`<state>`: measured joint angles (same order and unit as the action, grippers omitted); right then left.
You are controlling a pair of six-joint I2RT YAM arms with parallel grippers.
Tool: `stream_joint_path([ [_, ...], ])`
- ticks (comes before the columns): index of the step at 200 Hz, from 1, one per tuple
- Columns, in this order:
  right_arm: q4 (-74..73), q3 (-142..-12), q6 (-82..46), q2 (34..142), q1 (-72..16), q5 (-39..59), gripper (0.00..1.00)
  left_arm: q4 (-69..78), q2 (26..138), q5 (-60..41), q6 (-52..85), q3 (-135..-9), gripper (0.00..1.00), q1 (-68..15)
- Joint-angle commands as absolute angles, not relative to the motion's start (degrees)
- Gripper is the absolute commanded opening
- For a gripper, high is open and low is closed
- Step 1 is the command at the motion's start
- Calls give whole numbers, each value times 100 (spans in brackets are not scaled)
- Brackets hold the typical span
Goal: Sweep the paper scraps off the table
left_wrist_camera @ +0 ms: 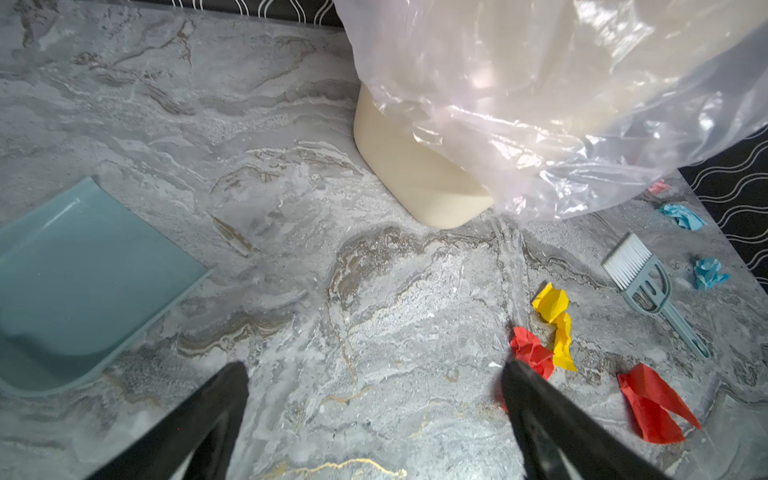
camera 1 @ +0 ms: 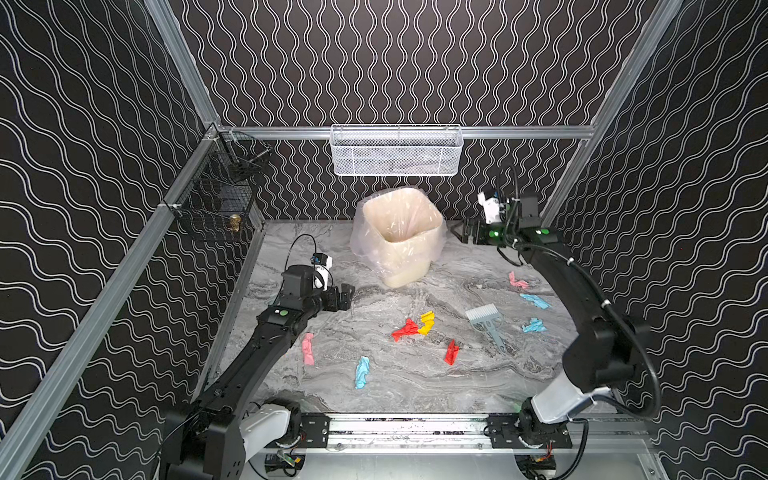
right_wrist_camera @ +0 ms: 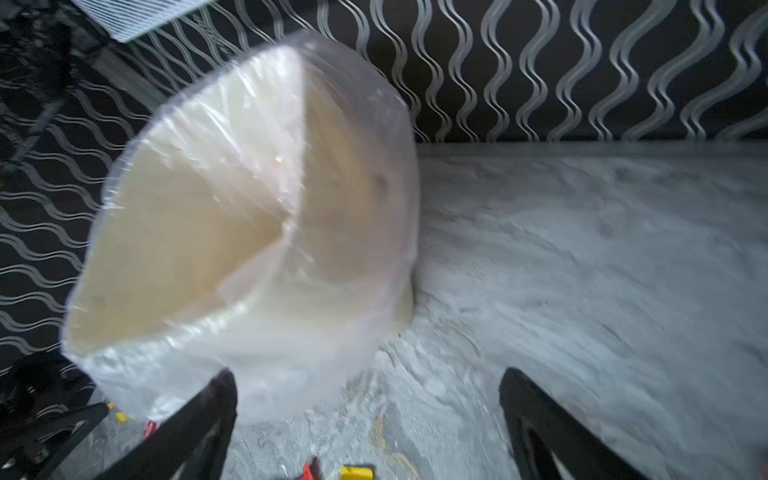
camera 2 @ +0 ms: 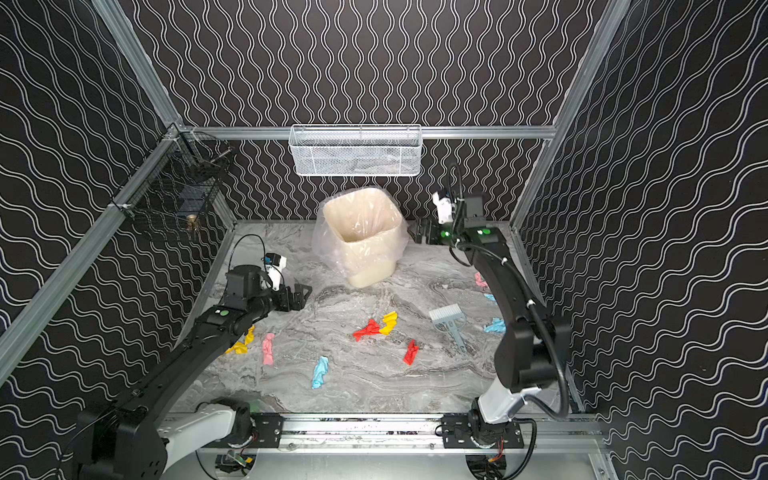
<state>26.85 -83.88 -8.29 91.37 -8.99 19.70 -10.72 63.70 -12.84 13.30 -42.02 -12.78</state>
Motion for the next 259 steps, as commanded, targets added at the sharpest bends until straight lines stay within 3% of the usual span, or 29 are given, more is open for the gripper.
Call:
stream_joint_path([
  [1,3100,-7515,-1242,8599,-838,940,100,-1212,6333,-1495,1470,-4187,99,-1294],
  [47,3016,-5456,-2098,7628,-461,468,100,-1190,6330,-1643,1603,-4067,99,-1423],
  [79,2856,-4728,-2488,7612,-301,510,100,-1143,6482,-1731,1591,-4118,99,-1476],
  [207,2766,-3885,-2805,7834,-316,678,100,-1213,6582,-1705,1516,-4160,99,-1582],
  [259,2786,-3928,-2929,8054,-895,853,100,-1230,6622,-1679,1477,-4201,99,-1579],
])
